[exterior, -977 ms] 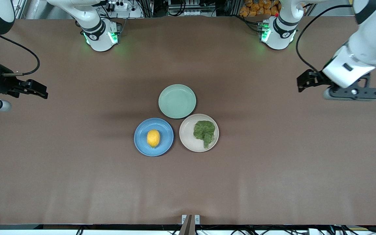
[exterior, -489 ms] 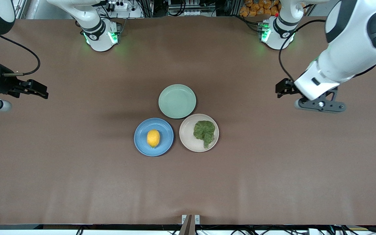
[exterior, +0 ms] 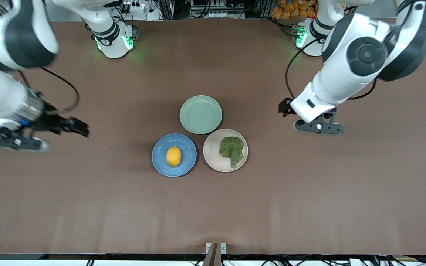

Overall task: Pick lemon and lettuce from blue and beige plates
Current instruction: 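Lower the right gripper to the lemon while the left gripper reaches the lettuce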

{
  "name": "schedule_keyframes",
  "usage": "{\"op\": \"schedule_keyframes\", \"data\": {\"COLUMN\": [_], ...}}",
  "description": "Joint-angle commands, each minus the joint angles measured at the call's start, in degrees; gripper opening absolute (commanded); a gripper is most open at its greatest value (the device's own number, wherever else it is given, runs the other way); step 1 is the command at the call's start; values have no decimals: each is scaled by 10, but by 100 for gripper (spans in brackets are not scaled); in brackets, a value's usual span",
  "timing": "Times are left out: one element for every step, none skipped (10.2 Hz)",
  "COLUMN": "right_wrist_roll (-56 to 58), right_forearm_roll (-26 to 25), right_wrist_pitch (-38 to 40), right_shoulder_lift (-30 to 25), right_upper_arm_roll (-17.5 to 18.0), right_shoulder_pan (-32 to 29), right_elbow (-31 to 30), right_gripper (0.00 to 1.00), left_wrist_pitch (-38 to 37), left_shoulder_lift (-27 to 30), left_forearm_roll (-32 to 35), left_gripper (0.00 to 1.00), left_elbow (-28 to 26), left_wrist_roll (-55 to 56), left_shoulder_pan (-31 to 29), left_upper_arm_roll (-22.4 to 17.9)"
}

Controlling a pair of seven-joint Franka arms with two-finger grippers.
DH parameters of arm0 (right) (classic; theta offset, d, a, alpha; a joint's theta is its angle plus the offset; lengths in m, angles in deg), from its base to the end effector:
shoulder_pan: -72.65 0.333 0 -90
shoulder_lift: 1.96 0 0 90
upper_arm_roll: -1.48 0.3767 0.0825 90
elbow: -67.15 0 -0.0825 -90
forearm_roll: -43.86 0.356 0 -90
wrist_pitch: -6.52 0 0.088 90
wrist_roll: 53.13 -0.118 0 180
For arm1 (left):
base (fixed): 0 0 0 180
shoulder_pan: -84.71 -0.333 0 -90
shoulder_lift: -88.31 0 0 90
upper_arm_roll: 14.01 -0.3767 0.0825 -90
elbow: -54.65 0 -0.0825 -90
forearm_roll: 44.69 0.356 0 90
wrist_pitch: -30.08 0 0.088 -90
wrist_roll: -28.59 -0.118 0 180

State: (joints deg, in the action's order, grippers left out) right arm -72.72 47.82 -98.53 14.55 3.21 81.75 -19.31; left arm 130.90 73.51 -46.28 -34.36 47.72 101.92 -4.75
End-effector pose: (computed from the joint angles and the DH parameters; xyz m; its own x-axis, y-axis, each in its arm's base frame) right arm 0.6317 0.1245 0.5568 0.9853 -0.1705 0.0082 -0.1693 -0.9820 -0.0834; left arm 0.5614 -0.2689 0.5508 0.9905 -0.1191 -0.0688 -0.1159 -0.9921 0.0482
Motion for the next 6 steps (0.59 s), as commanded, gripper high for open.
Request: {"op": "schedule_keyframes", "data": {"right_wrist_roll": [-59,-66,-92,-125,-144,-156], "right_forearm_roll": [7,6,0,-10,-28,-41], "right_wrist_pitch": [-84,-122,-152,-169,-182,-195], "right_shoulder_lift": [91,124,159,187,215,232], "right_upper_arm_roll": [-1,-1,-1,-1,-1,-1], "right_shoulder_pan": [42,60,86,111,129,141], "right_elbow": [16,16,17,17,17,17], "right_gripper": [100,100,100,100,100,100], "left_wrist_pitch": [43,64,88,110,134,160], "left_shoulder_lift": [-32,-47,-63,-78,-93,-111], "left_forearm_roll": [-5,-5,-5,-5,-5,-5], "left_gripper": [100,100,100,100,100,100], "left_elbow": [7,7,7,7,7,7], "left_wrist_roll": [40,57,75,85,94,103], "left_shoulder_pan": [29,40,49,55,62,64], "left_upper_arm_roll": [-2,-2,-3,-2,-3,-2]}}
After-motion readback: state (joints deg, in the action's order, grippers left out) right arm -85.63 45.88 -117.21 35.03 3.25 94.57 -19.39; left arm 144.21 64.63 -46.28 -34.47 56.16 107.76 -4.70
